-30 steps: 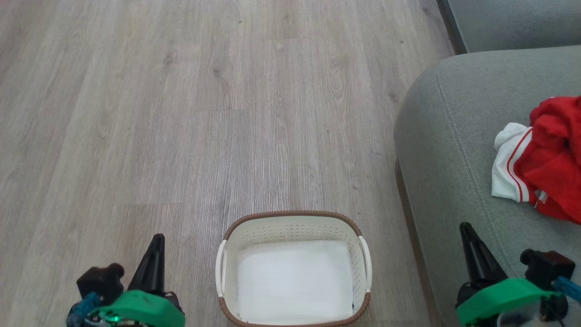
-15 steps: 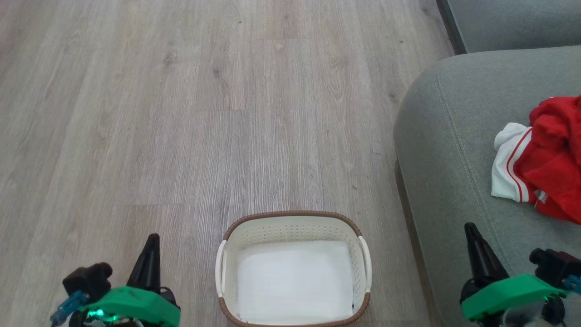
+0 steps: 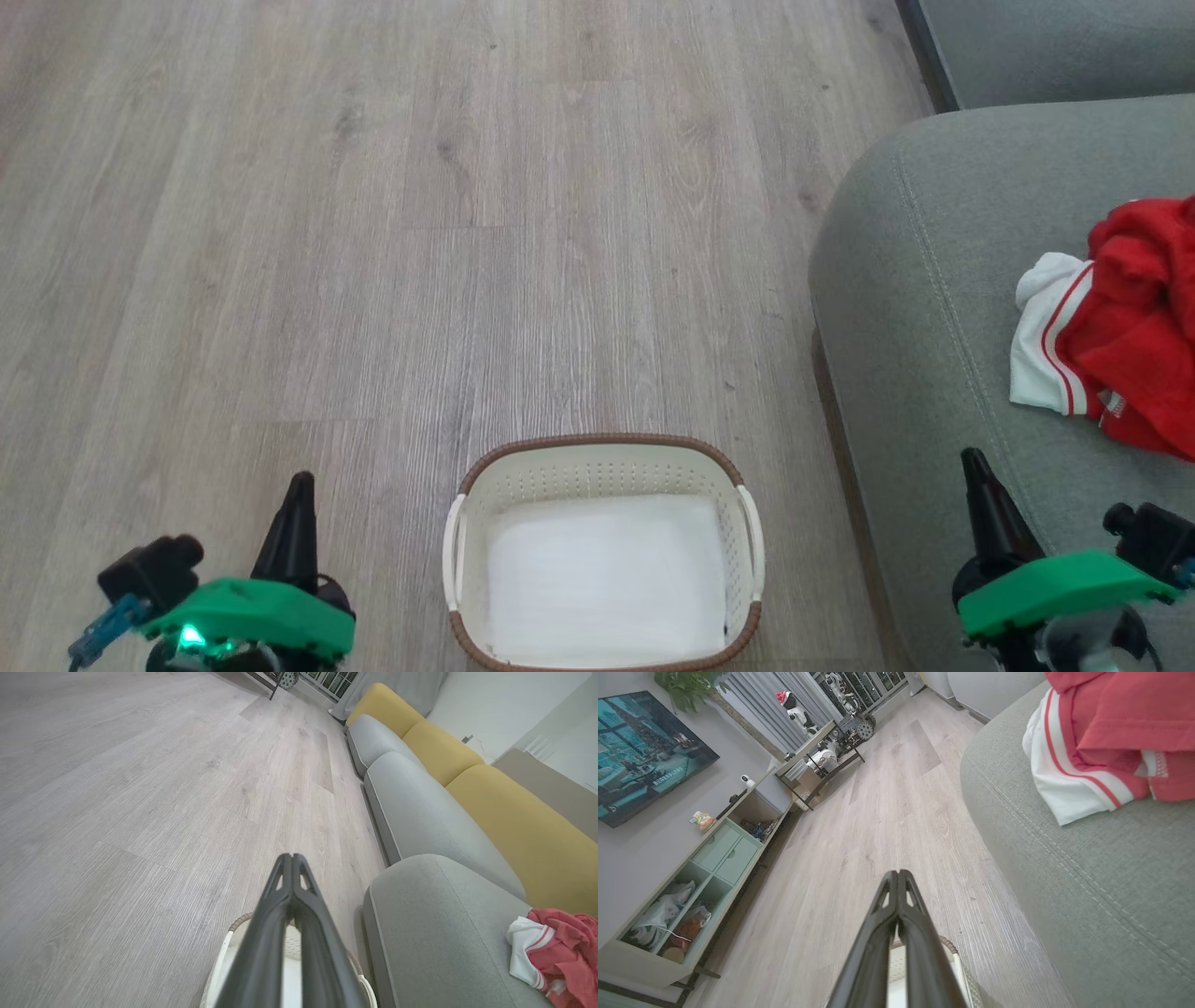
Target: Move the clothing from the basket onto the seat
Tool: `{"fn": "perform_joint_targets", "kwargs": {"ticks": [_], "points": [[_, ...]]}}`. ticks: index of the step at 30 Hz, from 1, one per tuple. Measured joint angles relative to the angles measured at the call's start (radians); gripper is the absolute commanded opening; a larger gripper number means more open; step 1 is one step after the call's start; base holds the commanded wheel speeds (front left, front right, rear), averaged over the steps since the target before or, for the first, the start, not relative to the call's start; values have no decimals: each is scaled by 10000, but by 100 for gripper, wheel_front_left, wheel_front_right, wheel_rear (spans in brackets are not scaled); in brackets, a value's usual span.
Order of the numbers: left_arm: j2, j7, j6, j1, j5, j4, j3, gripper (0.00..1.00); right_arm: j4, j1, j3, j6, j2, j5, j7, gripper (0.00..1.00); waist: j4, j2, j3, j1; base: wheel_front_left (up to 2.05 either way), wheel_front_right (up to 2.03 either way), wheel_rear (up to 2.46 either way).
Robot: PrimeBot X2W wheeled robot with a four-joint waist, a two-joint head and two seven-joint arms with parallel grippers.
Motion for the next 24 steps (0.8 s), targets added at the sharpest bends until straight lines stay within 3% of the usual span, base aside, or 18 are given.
{"fn": "perform_joint_targets", "kwargs": {"ticks": [24], "points": [[-107,702,-88,-229,-2654,-33,443,0,102,-230,-523,0,293,2265,683,0,-13,0,-17,0,0,0,0]]}}
